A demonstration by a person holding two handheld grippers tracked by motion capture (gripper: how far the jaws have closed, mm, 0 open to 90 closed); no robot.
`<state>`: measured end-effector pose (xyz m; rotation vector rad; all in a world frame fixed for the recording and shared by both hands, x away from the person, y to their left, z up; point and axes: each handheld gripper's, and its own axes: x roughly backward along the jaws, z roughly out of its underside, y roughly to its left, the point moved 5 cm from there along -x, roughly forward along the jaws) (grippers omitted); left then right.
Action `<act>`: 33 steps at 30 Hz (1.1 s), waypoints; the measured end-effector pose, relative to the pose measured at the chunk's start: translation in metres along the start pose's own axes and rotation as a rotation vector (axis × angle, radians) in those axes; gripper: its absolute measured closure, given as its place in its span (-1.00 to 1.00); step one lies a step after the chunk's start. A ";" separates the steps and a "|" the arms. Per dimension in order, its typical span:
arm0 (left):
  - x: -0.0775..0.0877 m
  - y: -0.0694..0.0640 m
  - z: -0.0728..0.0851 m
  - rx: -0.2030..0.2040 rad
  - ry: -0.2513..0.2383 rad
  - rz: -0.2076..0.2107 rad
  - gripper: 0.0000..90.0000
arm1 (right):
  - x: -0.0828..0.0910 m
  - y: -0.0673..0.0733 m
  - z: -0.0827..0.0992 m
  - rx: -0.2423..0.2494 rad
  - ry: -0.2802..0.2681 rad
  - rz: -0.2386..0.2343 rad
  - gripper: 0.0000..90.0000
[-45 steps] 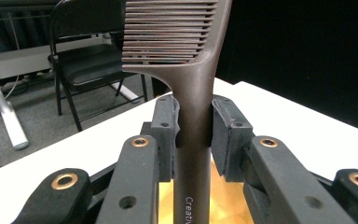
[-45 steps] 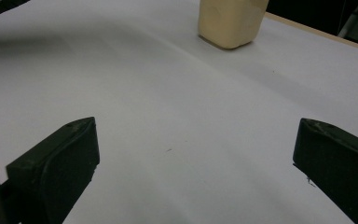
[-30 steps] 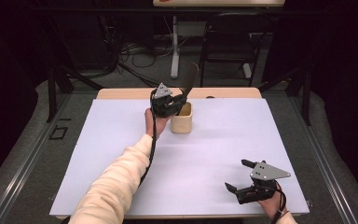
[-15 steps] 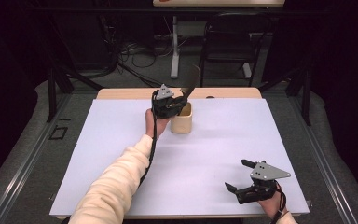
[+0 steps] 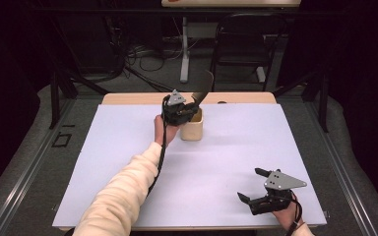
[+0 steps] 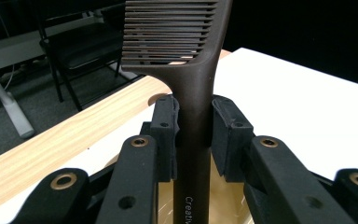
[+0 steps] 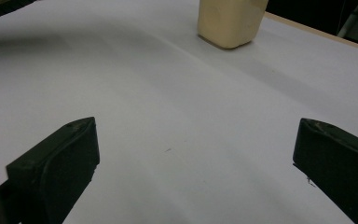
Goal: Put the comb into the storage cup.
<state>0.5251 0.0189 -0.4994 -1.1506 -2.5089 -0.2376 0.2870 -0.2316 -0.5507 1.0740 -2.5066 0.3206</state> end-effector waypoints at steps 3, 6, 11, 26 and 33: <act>-0.001 0.000 0.000 -0.002 0.004 -0.003 0.60 | 0.000 0.000 0.000 0.000 0.001 0.000 -1.00; -0.001 0.000 0.001 -0.007 0.008 -0.002 0.60 | 0.000 0.000 0.000 0.001 0.001 -0.001 -1.00; -0.003 0.000 0.002 -0.007 0.019 -0.004 0.60 | 0.000 0.000 0.000 0.002 0.002 -0.001 -1.00; -0.007 -0.001 0.004 -0.013 0.043 -0.006 0.60 | 0.000 0.000 0.000 -0.001 0.003 -0.004 -1.00; -0.008 -0.002 0.006 -0.022 0.057 -0.008 0.59 | 0.000 0.000 0.000 -0.001 0.002 -0.005 -1.00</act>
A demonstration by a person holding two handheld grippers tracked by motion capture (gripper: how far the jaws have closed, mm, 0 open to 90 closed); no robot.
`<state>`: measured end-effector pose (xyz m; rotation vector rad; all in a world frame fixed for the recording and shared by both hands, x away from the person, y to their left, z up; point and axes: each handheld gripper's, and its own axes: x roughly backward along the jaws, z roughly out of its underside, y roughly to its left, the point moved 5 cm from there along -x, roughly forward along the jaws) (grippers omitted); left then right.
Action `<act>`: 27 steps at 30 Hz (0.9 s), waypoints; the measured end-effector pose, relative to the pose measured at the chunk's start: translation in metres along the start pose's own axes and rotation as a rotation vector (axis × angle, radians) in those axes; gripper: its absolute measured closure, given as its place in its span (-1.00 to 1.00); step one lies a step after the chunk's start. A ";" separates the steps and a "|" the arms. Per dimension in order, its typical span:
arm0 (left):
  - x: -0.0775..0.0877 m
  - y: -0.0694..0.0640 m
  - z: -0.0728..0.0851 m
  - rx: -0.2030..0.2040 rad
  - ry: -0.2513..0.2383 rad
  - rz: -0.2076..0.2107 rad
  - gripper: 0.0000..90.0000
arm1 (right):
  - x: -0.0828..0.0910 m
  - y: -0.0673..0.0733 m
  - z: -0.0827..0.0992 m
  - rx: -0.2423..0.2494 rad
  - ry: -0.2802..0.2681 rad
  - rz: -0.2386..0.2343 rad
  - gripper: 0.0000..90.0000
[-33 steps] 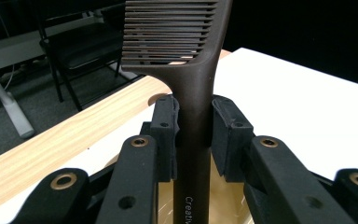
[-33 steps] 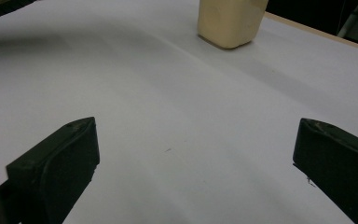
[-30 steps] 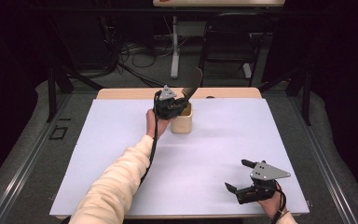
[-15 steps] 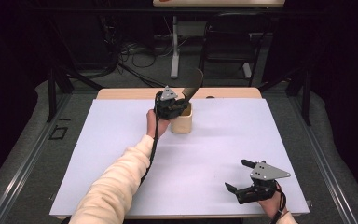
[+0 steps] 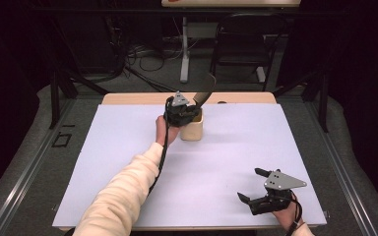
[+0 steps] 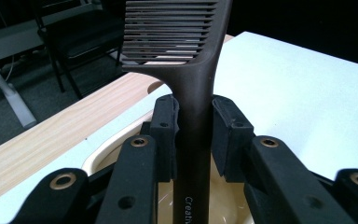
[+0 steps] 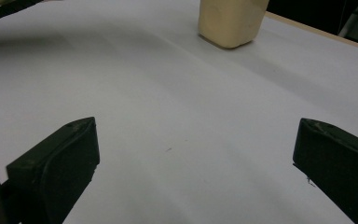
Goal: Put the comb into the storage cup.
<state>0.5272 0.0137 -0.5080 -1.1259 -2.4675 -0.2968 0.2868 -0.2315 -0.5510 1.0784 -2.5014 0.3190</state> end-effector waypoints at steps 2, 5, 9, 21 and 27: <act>0.000 0.000 0.000 0.000 0.004 0.000 0.59 | 0.000 0.000 0.000 -0.001 0.001 -0.001 -1.00; 0.000 -0.001 0.001 0.006 0.014 0.015 0.52 | 0.000 0.000 0.000 -0.001 0.002 -0.002 -1.00; 0.006 -0.002 -0.001 0.023 -0.010 0.027 -0.02 | 0.000 0.000 0.000 0.000 0.001 0.000 -1.00; 0.030 -0.004 -0.008 0.021 0.036 0.021 -0.69 | 0.000 0.000 0.001 -0.003 0.004 -0.002 -1.00; 0.040 -0.003 -0.006 0.009 0.074 0.017 -0.87 | 0.000 0.000 0.001 -0.006 0.005 -0.001 -1.00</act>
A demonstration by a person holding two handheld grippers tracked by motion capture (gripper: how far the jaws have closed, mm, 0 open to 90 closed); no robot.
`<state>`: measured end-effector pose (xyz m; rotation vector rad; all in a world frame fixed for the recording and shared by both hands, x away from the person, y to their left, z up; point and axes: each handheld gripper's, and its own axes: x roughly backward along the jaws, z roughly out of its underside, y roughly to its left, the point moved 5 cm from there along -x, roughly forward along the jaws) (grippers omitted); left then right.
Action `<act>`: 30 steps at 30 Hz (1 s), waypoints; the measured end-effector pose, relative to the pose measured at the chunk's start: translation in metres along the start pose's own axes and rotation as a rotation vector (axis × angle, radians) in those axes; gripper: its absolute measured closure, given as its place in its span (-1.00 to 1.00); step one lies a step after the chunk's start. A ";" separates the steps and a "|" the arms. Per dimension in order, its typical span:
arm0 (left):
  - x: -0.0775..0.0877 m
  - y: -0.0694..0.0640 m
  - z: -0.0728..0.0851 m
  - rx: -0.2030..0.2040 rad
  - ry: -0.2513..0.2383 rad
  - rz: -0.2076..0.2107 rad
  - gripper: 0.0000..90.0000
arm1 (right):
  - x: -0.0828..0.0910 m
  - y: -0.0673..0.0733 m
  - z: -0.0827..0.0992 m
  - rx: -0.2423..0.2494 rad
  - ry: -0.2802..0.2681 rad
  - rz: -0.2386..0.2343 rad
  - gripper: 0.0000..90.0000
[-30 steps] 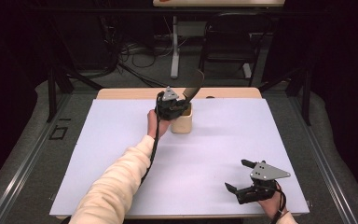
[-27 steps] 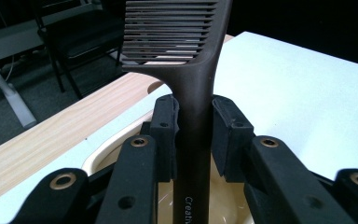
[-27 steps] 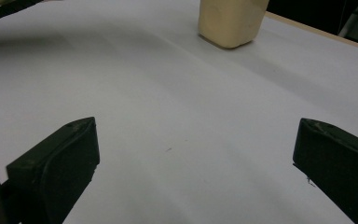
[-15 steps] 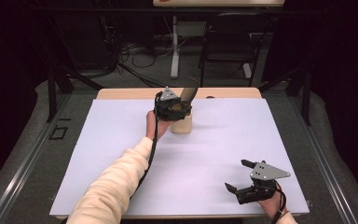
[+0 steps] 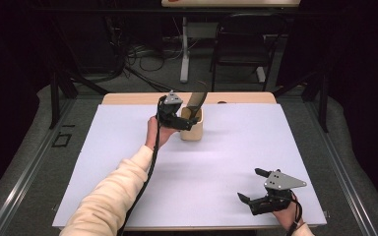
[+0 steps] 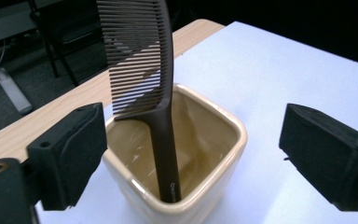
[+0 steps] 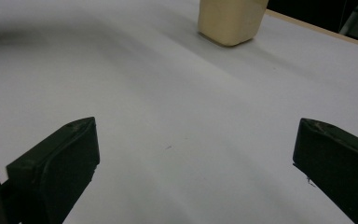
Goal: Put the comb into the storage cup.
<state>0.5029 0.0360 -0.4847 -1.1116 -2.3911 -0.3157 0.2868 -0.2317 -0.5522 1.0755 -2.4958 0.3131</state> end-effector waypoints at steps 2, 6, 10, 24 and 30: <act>0.002 0.000 0.001 -0.010 0.007 -0.007 -0.91 | 0.000 -0.001 0.000 0.003 0.004 0.002 -1.00; 0.008 -0.001 0.006 -0.024 0.024 -0.018 -0.99 | 0.002 -0.001 0.001 0.003 0.002 0.007 -1.00; 0.015 -0.002 0.010 -0.035 0.023 -0.025 -1.00 | 0.004 0.000 0.002 -0.001 0.004 0.012 -1.00; 0.037 -0.005 0.025 -0.047 0.040 -0.074 -1.00 | 0.005 0.000 0.002 0.000 0.007 0.017 -1.00; 0.052 -0.005 0.037 -0.054 0.051 -0.093 -1.00 | 0.005 0.001 0.002 0.000 0.007 0.016 -1.00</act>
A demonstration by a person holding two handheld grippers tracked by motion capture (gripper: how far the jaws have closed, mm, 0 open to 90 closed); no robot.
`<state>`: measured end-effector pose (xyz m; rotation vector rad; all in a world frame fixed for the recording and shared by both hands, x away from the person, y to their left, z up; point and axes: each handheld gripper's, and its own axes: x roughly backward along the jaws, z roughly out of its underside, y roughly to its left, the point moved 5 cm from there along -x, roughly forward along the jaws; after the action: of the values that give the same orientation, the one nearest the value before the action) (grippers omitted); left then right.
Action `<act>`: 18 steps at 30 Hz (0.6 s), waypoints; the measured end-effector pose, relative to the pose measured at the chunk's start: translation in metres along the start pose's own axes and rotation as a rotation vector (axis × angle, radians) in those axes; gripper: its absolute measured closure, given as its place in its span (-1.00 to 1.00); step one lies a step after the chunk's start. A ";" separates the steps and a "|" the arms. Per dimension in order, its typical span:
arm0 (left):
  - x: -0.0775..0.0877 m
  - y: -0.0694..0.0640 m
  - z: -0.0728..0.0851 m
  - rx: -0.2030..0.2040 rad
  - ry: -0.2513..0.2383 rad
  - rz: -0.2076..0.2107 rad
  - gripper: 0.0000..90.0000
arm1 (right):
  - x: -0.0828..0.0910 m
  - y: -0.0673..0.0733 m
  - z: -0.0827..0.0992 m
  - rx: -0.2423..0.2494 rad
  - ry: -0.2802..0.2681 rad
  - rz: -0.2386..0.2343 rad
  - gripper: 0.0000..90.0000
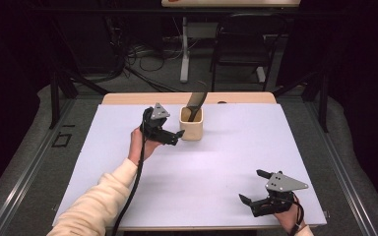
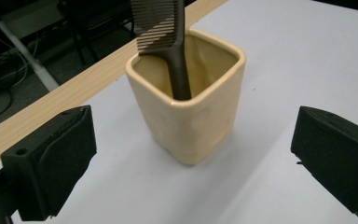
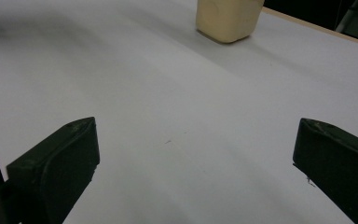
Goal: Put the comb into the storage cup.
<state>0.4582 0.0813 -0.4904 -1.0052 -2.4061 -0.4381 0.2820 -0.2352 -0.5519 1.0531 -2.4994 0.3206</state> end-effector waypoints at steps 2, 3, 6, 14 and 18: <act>0.006 0.001 0.005 0.007 0.001 -0.008 -1.00 | 0.000 0.000 0.000 0.001 0.002 0.002 -1.00; 0.008 0.002 0.007 0.008 0.003 -0.011 -1.00 | 0.000 0.000 0.000 0.002 0.001 0.000 -1.00; 0.014 0.003 0.014 0.015 0.003 -0.020 -1.00 | -0.001 0.000 0.000 0.004 0.004 0.002 -1.00; 0.032 0.003 0.029 0.006 0.005 -0.036 -1.00 | 0.000 0.000 0.000 -0.001 0.005 0.002 -1.00; 0.042 0.002 0.035 0.016 -0.003 -0.038 -1.00 | 0.000 0.000 0.000 -0.002 0.004 0.003 -1.00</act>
<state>0.4227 0.1232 -0.4959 -0.9556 -2.4309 -0.4305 0.2821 -0.2355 -0.5522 1.0474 -2.4969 0.3213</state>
